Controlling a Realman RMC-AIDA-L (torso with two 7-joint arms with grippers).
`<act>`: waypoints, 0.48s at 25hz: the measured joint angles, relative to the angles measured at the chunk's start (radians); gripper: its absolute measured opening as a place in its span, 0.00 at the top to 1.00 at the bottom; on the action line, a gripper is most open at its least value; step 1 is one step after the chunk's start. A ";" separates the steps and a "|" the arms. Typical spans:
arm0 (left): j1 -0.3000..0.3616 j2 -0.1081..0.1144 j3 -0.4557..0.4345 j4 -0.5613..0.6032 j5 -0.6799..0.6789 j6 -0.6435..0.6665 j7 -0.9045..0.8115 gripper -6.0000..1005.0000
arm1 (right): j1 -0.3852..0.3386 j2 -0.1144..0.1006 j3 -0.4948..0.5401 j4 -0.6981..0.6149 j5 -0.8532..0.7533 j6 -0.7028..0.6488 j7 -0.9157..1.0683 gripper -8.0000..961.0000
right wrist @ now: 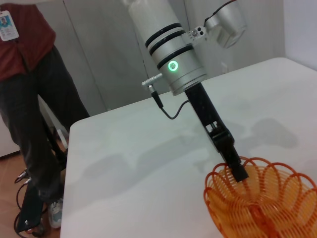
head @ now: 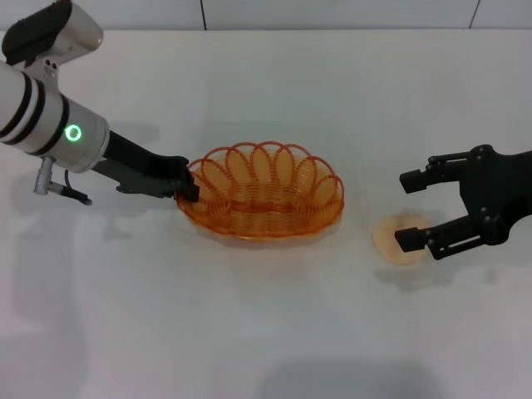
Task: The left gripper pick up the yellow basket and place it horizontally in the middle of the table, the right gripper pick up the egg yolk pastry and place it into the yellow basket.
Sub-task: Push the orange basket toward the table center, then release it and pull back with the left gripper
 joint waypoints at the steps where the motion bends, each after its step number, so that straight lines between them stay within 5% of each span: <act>1: 0.000 0.000 0.000 0.000 0.000 0.000 0.000 0.86 | 0.000 0.000 0.000 0.000 0.000 -0.002 0.000 0.11; 12: -0.003 0.000 -0.002 0.000 -0.021 0.001 0.000 0.85 | -0.002 0.000 0.000 0.000 0.000 -0.002 0.000 0.12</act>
